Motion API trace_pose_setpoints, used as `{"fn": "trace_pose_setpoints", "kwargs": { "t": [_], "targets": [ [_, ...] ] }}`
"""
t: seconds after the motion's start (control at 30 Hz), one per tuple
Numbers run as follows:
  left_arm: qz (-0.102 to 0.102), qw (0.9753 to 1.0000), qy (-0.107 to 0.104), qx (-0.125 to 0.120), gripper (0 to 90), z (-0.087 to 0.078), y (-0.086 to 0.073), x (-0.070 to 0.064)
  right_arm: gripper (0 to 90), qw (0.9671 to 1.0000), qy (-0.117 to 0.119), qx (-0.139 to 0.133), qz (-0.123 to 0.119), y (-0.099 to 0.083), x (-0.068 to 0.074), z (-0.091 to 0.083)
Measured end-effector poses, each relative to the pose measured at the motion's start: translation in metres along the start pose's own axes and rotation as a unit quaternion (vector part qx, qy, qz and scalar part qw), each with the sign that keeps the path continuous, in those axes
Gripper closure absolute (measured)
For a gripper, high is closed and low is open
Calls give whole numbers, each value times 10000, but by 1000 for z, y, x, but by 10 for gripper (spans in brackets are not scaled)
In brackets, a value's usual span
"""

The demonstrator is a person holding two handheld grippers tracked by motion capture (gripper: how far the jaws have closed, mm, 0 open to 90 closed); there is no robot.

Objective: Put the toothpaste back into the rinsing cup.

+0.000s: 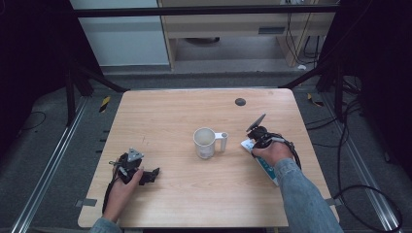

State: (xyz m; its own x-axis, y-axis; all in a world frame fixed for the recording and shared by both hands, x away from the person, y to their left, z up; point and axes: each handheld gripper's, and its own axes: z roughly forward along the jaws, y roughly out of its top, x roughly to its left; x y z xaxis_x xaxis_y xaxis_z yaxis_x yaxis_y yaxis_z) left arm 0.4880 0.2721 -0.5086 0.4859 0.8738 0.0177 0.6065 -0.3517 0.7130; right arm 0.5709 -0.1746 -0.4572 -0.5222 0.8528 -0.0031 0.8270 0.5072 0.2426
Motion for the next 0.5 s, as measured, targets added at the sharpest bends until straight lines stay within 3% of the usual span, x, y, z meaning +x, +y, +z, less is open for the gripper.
{"fn": "trace_pose_setpoints", "kwargs": {
  "t": [0.27,0.5],
  "targets": [
    [0,10000,1,0,0,0,0,0,773,9999,-18,-102,40,0,-3,-15],
    [2,10000,1,1,0,0,0,0,772,9990,26,-429,104,1,-6,-35]
  ]
}}
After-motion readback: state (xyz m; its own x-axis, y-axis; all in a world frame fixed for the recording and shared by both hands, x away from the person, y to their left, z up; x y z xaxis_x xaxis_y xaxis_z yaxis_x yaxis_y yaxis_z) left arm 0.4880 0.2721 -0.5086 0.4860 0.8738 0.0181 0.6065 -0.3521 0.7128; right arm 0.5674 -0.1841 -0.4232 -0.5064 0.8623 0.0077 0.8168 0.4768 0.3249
